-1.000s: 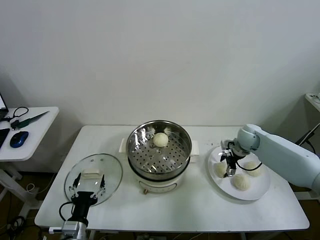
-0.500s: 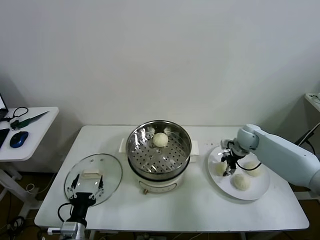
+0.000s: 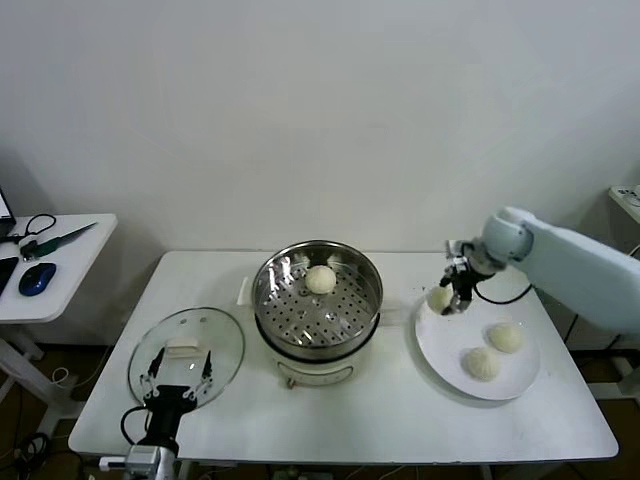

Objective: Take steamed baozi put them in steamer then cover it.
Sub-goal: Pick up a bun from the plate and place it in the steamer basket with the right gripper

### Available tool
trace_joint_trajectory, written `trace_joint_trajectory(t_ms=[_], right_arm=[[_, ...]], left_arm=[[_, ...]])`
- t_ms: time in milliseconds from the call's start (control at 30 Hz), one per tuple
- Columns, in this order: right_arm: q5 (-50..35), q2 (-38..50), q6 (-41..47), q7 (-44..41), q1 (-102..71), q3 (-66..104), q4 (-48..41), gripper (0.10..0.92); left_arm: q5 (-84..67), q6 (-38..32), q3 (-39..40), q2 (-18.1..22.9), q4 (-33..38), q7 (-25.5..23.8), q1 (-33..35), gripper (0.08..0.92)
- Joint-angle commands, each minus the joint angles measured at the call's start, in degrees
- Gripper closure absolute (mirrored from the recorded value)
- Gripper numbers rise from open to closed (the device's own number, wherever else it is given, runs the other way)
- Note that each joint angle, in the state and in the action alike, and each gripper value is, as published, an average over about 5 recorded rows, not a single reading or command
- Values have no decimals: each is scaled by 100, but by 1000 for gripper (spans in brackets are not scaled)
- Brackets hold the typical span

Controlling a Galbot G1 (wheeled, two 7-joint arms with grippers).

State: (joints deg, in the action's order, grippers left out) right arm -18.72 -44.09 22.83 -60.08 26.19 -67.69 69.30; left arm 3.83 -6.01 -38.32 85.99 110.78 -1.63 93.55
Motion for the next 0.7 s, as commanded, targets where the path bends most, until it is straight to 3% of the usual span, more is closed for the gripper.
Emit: trace_joint_trajectory(t_ms=[33, 300, 700], right_arm=[[-1528, -379, 153, 35, 2197, -1432, 271, 355], [-2374, -1555, 634, 403, 2152, -1253, 235, 347], [-2446, -3168, 877, 756, 1129, -1078, -298, 347]], left_arm=[[2, 10, 52, 1, 51, 8, 28, 177], [-8, 60, 85, -17, 242, 43, 91, 177], [-102, 142, 93, -74, 276, 147, 111, 177]])
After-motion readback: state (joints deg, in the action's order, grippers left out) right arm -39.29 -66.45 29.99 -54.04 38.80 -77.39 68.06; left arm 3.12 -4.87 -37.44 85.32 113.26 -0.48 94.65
